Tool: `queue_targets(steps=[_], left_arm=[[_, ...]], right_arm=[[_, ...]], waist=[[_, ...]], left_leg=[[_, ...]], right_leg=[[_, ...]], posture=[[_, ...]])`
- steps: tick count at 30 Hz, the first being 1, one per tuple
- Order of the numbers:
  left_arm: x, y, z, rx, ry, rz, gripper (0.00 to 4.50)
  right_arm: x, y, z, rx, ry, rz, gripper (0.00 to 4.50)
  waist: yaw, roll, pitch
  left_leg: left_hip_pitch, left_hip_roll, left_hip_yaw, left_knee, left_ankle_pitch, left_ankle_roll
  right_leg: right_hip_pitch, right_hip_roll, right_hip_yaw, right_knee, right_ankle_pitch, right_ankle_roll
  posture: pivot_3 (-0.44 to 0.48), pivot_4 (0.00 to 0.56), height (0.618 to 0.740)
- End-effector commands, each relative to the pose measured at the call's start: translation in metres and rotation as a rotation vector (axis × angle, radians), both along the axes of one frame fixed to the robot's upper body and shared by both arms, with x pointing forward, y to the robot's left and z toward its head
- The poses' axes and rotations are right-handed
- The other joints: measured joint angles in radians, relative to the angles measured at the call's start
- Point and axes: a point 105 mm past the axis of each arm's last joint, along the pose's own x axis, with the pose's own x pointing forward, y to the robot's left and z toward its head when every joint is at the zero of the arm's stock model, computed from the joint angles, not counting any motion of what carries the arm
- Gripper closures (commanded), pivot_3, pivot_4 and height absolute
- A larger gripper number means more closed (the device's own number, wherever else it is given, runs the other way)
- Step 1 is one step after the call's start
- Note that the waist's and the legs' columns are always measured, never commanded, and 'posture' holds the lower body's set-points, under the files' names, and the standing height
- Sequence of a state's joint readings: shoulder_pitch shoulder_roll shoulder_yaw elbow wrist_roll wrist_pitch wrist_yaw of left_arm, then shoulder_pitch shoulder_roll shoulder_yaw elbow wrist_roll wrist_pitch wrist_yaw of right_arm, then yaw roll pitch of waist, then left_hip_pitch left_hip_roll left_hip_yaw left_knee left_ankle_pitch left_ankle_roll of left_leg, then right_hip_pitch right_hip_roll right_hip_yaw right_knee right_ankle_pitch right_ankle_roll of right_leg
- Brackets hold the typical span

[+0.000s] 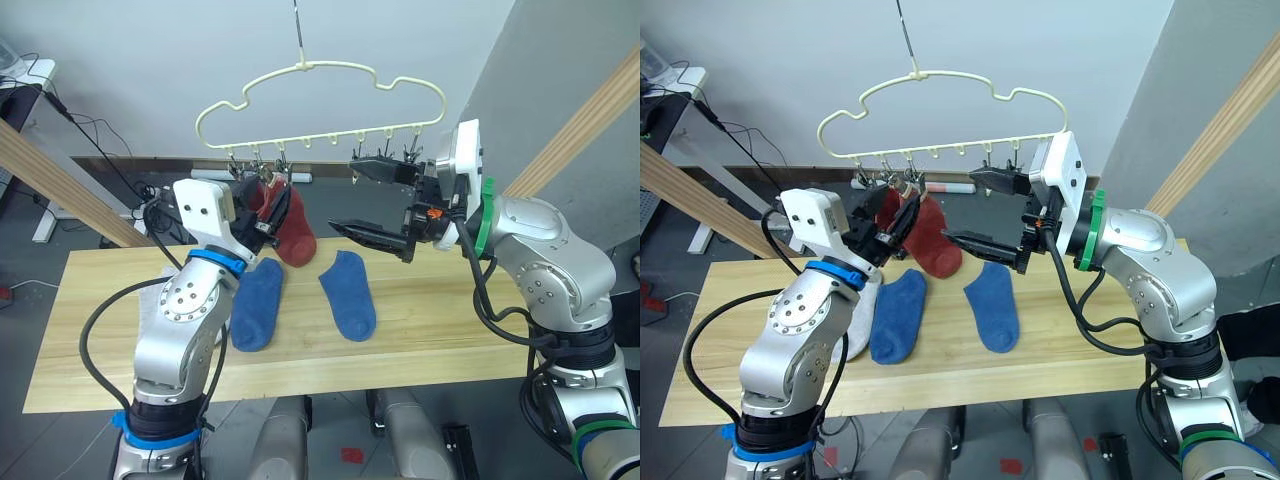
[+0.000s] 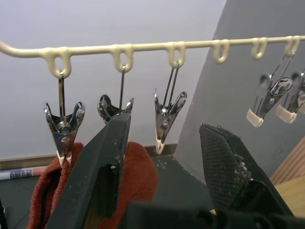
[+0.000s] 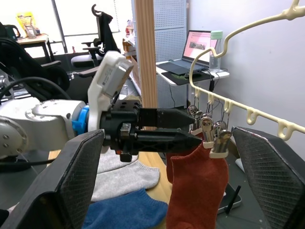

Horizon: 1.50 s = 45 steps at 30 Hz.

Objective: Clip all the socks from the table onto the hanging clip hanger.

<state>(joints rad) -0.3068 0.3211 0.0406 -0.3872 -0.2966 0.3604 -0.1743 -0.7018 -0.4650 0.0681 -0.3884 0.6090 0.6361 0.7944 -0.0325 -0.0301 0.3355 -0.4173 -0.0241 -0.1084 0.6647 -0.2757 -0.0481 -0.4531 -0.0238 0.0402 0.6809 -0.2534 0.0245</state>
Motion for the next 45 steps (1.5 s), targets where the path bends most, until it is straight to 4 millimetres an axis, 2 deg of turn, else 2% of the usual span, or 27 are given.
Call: queue_targets(steps=[1,6,11,20,37,45], left_arm=[[0.001,-0.004,-0.003,0.015,-0.042,-0.019,1.97],[0.01,-0.008,-0.009,0.028,-0.059,-0.041,1.97],[0.013,-0.007,-0.004,0.031,-0.089,-0.048,1.97],[0.005,-0.005,0.005,0.065,-0.12,-0.077,1.97],[0.018,-0.013,0.025,0.066,-0.167,-0.062,1.97],[0.018,-0.019,0.027,0.051,-0.172,-0.075,1.97]], right_arm=[[-0.006,0.001,0.008,0.009,-0.044,0.007,0.0],[-0.005,0.001,0.008,0.011,-0.041,-0.004,0.0],[-0.004,0.0,0.008,0.013,-0.037,-0.008,0.0],[-0.003,0.0,0.008,0.019,-0.037,-0.016,0.0],[-0.003,0.0,0.007,0.02,-0.038,-0.022,0.0],[-0.004,-0.001,0.006,0.02,-0.037,-0.023,0.0]], waist=[[0.0,0.0,0.0],[0.0,0.0,0.0],[0.0,0.0,0.0],[-0.001,0.0,0.0],[-0.002,0.0,0.0],[-0.002,0.0,0.0]], left_leg=[[0.0,0.0,0.0,0.0,0.0,0.0],[0.0,0.0,0.0,0.0,0.0,0.0],[0.0,0.0,0.0,0.0,0.0,0.0],[0.0,0.0,0.0,0.0,0.0,0.0],[0.0,0.0,0.0,0.001,0.0,0.0],[0.0,0.0,0.0,0.001,0.0,0.0]], right_leg=[[0.0,0.0,0.0,0.0,0.0,0.0],[0.0,0.0,0.0,0.0,0.0,0.0],[0.0,0.0,0.0,0.0,0.0,0.0],[0.0,0.0,0.0,0.0,0.0,0.0],[0.0,0.0,0.0,0.001,0.0,0.0],[0.0,0.0,-0.001,0.001,0.0,0.0]], posture=[[-0.04,0.352,0.74],[-0.046,0.352,0.74],[-0.044,0.352,0.74],[-0.043,0.348,0.74],[-0.044,0.338,0.74],[-0.044,0.333,0.74]])
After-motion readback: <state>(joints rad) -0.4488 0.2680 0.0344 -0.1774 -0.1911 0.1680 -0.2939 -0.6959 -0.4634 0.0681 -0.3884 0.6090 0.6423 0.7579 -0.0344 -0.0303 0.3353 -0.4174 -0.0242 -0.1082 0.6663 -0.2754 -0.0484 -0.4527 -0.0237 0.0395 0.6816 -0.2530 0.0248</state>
